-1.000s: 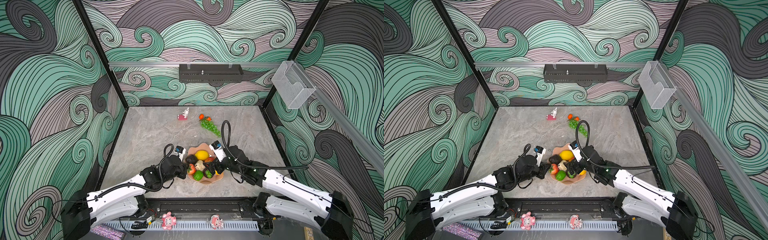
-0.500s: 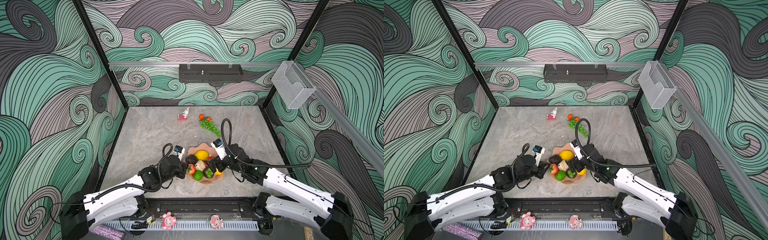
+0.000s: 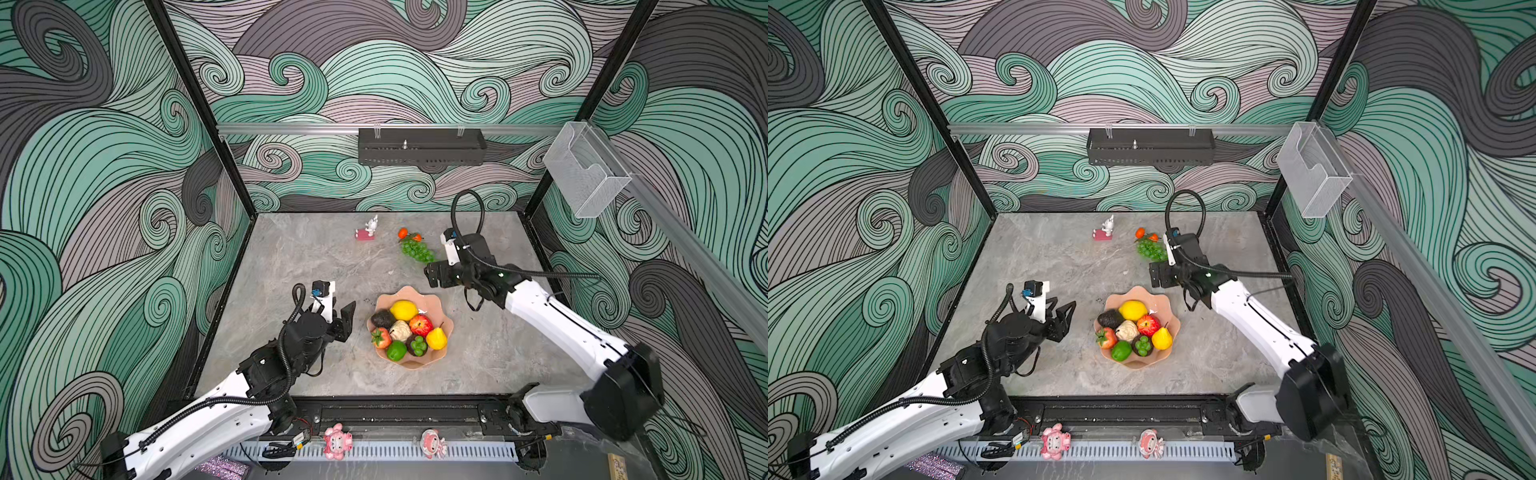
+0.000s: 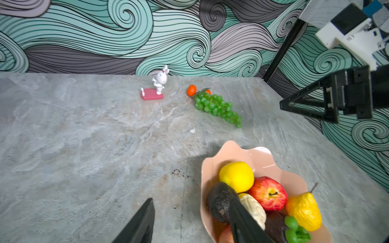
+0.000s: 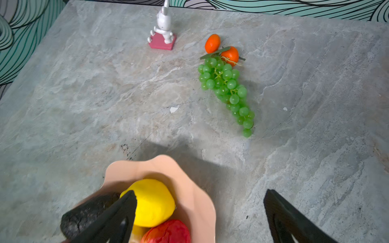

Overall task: Place and organize the fake fruits in the fruit bowl
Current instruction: 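Withdraw the right gripper toward the tangerines by the grapes while the left draws back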

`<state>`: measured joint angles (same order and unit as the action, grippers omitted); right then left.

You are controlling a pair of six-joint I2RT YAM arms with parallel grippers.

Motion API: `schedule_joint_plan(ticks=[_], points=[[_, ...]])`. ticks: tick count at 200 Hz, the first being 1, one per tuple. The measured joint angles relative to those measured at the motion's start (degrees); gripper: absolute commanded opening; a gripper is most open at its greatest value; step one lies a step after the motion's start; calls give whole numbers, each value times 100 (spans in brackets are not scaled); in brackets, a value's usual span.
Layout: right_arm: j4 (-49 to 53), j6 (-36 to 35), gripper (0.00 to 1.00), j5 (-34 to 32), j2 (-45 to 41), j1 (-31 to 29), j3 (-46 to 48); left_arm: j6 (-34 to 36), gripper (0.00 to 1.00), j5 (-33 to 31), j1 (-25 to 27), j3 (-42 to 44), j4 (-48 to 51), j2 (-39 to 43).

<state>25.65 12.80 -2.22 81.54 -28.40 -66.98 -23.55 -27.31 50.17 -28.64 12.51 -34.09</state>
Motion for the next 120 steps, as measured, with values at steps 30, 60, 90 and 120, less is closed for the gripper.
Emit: schedule_joint_plan(ticks=[30, 60, 90, 120], points=[[57, 74, 81, 315, 1104, 400, -970, -59, 67, -81, -70, 378, 35, 146], [144, 90, 74, 573, 2232, 595, -1882, -94, 70, -79, -98, 592, 31, 208], [260, 4, 72, 761, 3178, 719, -2662, -85, 72, -81, -105, 787, 24, 254], [369, -321, 67, 1084, 4002, 981, -3532, -81, 73, -79, -131, 903, 2, 280]])
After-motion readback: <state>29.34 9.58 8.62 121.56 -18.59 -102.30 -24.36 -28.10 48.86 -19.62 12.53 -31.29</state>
